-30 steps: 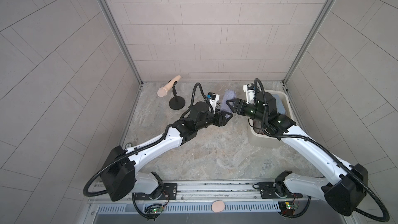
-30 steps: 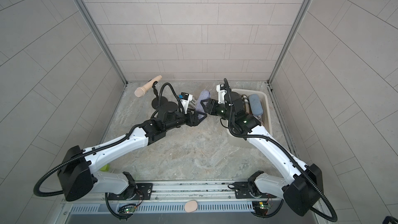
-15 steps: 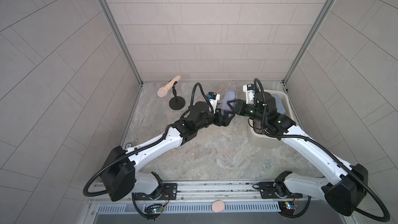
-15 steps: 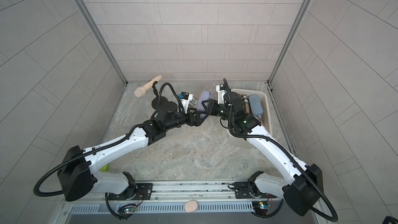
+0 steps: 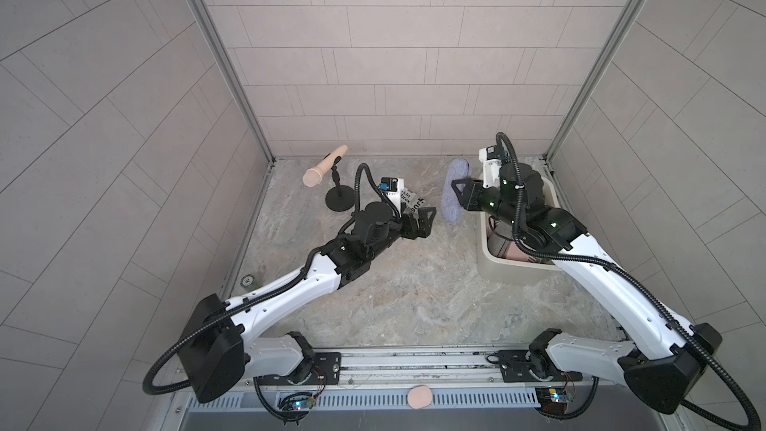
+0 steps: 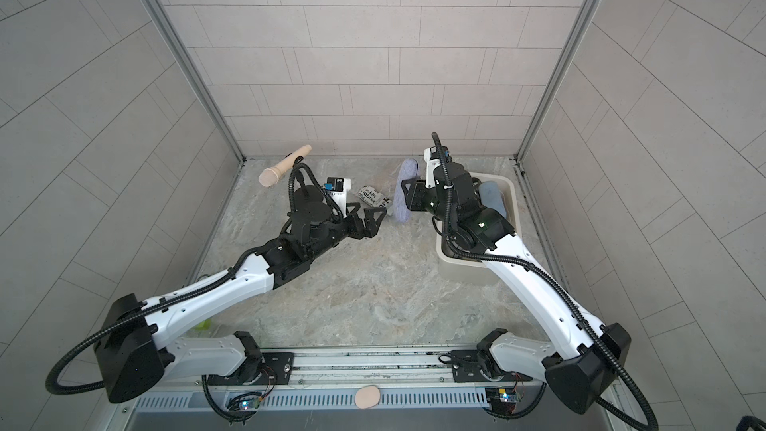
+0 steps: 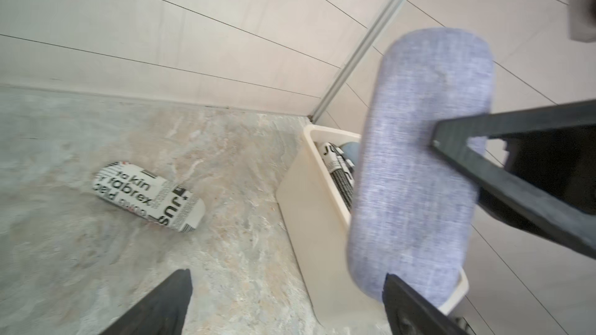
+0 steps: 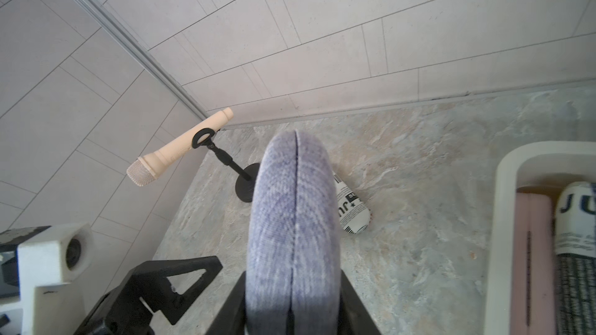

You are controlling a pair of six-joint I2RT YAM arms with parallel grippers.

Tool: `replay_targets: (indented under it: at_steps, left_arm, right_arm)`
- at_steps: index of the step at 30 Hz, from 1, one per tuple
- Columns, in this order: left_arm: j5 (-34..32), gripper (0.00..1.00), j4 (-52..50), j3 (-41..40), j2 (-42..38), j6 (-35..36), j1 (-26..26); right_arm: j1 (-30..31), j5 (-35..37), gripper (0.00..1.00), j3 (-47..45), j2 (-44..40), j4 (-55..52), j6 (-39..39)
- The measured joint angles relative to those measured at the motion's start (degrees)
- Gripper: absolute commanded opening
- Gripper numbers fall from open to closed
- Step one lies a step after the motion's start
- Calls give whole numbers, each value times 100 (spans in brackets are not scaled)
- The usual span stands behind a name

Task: Put the glasses cases into the storage boxes
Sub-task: Place the glasses case in the storage box.

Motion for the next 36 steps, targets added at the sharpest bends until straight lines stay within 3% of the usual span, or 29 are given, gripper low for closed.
replay_targets:
  at_steps: [7, 12, 21, 36]
  left_arm:
    - [-979, 100, -264, -4, -116, -11, 15]
    - [-1161, 100, -372, -4, -116, -13, 15]
    - [-1596, 100, -896, 50, -87, -138, 15]
    - [-1587, 100, -994, 72, -61, -227, 15]
  right_arm:
    - [-378, 1008, 27, 422, -284, -1244, -721]
    - [-1152, 1652, 25, 280, -743, -2035, -999]
    - [-2476, 2061, 23, -245, -1132, -2680, -1145]
    - [-2660, 2656, 26, -1419, -638, -2446, -1228]
